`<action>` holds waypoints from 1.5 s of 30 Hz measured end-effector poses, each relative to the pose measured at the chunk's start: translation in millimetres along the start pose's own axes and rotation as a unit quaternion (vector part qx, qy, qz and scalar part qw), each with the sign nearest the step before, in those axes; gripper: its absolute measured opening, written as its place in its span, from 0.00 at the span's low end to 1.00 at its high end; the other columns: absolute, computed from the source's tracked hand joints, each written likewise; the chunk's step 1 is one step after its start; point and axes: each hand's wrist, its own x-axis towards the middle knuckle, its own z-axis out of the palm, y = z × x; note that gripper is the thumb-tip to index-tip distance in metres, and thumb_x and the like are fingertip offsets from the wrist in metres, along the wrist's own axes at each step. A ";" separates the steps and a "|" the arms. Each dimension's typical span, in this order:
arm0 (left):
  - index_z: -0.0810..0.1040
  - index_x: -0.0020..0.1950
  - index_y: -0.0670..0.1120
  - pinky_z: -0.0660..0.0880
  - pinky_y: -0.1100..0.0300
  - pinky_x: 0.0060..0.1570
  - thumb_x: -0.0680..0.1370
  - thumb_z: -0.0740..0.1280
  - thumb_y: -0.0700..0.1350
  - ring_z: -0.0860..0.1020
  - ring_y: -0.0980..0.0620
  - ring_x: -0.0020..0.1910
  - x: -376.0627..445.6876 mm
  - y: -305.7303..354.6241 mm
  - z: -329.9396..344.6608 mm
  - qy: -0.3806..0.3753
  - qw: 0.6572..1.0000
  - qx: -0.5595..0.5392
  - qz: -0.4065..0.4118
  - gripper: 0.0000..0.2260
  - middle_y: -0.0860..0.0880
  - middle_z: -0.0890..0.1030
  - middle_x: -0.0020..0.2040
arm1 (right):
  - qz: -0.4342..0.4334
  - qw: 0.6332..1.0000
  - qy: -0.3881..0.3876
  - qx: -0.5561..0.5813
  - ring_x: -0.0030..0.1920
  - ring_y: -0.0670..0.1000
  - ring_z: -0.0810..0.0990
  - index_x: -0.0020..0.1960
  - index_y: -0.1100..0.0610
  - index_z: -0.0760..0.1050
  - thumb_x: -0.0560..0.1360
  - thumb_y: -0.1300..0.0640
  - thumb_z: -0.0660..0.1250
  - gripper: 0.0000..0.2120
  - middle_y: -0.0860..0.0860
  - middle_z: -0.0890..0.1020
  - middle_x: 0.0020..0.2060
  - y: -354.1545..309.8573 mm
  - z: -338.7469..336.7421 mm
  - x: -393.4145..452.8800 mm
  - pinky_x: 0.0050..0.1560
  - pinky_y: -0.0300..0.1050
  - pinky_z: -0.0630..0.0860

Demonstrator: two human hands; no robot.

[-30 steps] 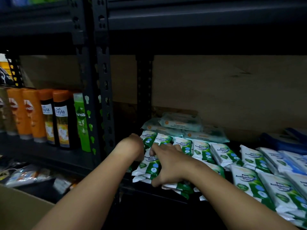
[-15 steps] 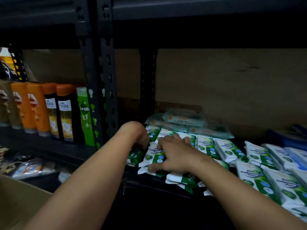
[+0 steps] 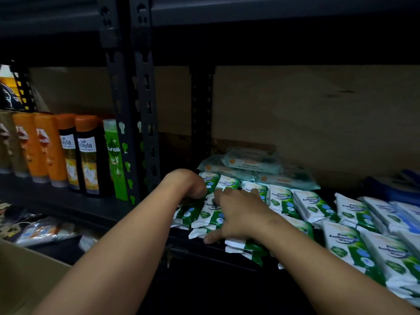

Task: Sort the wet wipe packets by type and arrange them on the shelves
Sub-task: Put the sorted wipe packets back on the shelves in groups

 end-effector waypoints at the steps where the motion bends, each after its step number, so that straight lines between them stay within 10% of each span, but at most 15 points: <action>1: 0.71 0.72 0.37 0.75 0.54 0.57 0.85 0.55 0.42 0.78 0.42 0.63 -3.5 1.9 2.1 0.008 1.000 0.019 0.008 0.18 0.40 0.75 0.69 | 0.009 1.000 0.008 -0.004 0.63 0.60 0.75 0.71 0.52 0.64 0.63 0.25 0.72 0.47 0.53 0.75 0.62 -3.4 1.3 0.6 0.68 0.68 0.64; 9: 0.42 0.82 0.42 0.63 0.42 0.74 0.80 0.63 0.40 0.60 0.32 0.76 7.6 -0.7 55.7 0.107 0.988 -0.099 -0.043 0.37 0.31 0.47 0.79 | 0.035 0.999 0.021 -0.002 0.65 0.60 0.74 0.73 0.55 0.61 0.64 0.25 0.71 0.50 0.54 0.74 0.64 -11.6 6.2 2.3 0.67 0.68 0.63; 14: 0.57 0.80 0.48 0.58 0.43 0.74 0.82 0.58 0.45 0.65 0.43 0.74 -0.6 -15.0 87.4 0.313 0.945 -0.057 0.068 0.26 0.45 0.67 0.75 | 0.044 0.997 0.000 0.057 0.76 0.59 0.62 0.80 0.50 0.50 0.57 0.22 0.72 0.62 0.54 0.60 0.77 1.1 7.7 2.9 0.72 0.70 0.57; 18: 0.62 0.76 0.47 0.66 0.44 0.69 0.85 0.50 0.54 0.66 0.40 0.72 -6.4 -16.3 100.1 0.301 0.952 -0.040 0.047 0.21 0.44 0.69 0.74 | 0.059 0.993 -0.074 0.075 0.81 0.57 0.47 0.82 0.48 0.35 0.59 0.24 0.73 0.68 0.54 0.45 0.82 11.9 2.4 7.8 0.74 0.74 0.37; 25: 0.70 0.65 0.44 0.74 0.47 0.58 0.82 0.57 0.47 0.74 0.40 0.61 2.7 -22.1 101.8 0.303 0.949 -0.053 0.074 0.14 0.44 0.76 0.62 | 0.030 0.998 -0.051 0.036 0.77 0.55 0.61 0.76 0.56 0.63 0.60 0.20 0.68 0.57 0.54 0.70 0.72 11.5 5.0 17.9 0.71 0.72 0.28; 30: 0.74 0.62 0.43 0.78 0.47 0.54 0.79 0.60 0.41 0.78 0.40 0.55 2.0 -27.3 89.9 0.285 0.938 -0.161 0.118 0.13 0.42 0.80 0.57 | 0.026 0.998 -0.047 0.033 0.75 0.58 0.64 0.74 0.55 0.66 0.60 0.20 0.68 0.55 0.55 0.71 0.70 11.9 2.4 15.7 0.71 0.74 0.30; 36: 0.73 0.68 0.47 0.74 0.45 0.62 0.70 0.54 0.47 0.73 0.40 0.64 5.7 -31.9 87.7 0.266 0.937 -0.194 0.112 0.26 0.43 0.77 0.62 | 0.028 0.996 -0.078 0.036 0.81 0.55 0.49 0.83 0.51 0.45 0.61 0.19 0.66 0.63 0.54 0.55 0.81 14.3 1.9 10.0 0.69 0.74 0.26; 41: 0.64 0.76 0.55 0.62 0.41 0.67 0.83 0.56 0.51 0.65 0.36 0.68 13.9 -8.9 59.2 0.223 0.966 -0.118 0.048 0.20 0.43 0.67 0.70 | 0.041 0.994 -0.099 0.030 0.81 0.56 0.43 0.82 0.52 0.40 0.62 0.20 0.66 0.65 0.56 0.50 0.81 12.9 -0.3 10.5 0.69 0.74 0.26; 45: 0.78 0.57 0.51 0.71 0.49 0.59 0.85 0.57 0.49 0.73 0.39 0.63 35.4 -2.1 44.2 0.168 0.970 -0.137 0.114 0.10 0.42 0.76 0.60 | 0.045 0.993 -0.105 0.017 0.81 0.56 0.45 0.82 0.54 0.41 0.61 0.19 0.66 0.66 0.56 0.51 0.81 12.0 0.8 12.5 0.68 0.74 0.26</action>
